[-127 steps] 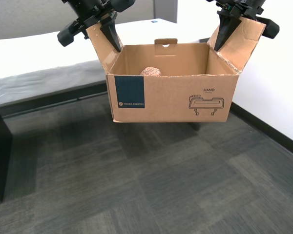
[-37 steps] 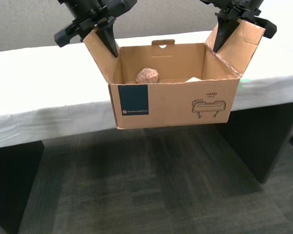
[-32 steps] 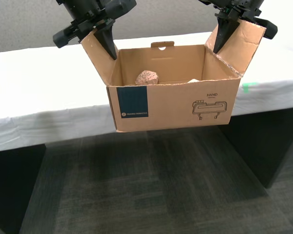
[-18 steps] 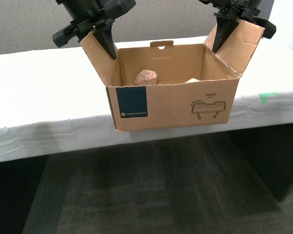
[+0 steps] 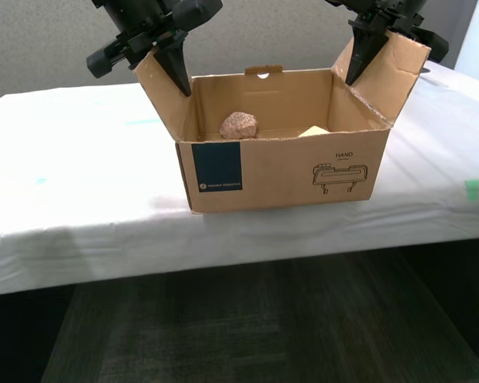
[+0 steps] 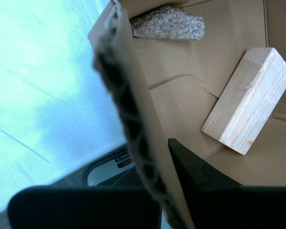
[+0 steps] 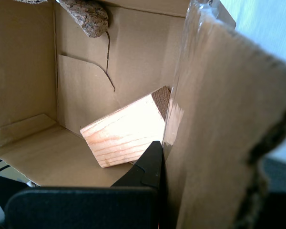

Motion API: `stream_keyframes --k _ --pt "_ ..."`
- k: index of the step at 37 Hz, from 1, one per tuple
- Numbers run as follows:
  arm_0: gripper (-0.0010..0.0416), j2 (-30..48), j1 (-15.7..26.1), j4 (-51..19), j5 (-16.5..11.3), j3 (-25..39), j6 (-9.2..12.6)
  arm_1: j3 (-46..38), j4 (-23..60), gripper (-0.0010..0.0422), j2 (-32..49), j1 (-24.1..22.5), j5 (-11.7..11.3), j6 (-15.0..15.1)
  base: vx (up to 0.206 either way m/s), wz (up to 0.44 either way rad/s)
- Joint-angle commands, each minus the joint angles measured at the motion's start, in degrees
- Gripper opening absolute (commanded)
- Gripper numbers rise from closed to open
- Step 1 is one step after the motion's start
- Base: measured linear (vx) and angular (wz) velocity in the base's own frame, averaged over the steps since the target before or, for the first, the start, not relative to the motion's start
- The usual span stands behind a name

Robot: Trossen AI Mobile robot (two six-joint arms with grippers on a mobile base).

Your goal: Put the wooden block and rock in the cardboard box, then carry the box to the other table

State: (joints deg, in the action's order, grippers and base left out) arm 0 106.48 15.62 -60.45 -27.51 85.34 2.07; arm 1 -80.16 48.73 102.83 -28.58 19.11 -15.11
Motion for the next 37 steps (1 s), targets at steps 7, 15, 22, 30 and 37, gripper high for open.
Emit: stream_keyframes --k 7,15,22,30,37 --pt "-0.0001 -0.3 0.6 0.3 -1.4 0.1 -0.1 0.0 -0.3 0.0 -0.1 -0.2 0.8 1.0 0.157 0.043" --pt "-0.0001 -0.4 3.2 0.3 -1.4 0.1 0.0 0.3 -0.3 -0.0001 -0.1 -0.2 0.8 2.4 0.16 0.063" --pt "-0.0001 -0.4 5.7 0.4 -1.4 0.1 1.0 0.5 -0.4 0.0 -0.1 -0.3 0.8 2.8 0.155 0.02" --pt "-0.0001 -0.4 5.8 0.4 -1.3 0.1 1.6 0.5 0.5 -0.0001 -0.2 -0.3 0.8 2.8 0.136 0.015" --pt "-0.0001 -0.4 5.8 0.2 -1.3 0.1 1.6 0.6 2.7 -0.0001 -2.9 -0.4 0.8 2.5 0.117 0.005"
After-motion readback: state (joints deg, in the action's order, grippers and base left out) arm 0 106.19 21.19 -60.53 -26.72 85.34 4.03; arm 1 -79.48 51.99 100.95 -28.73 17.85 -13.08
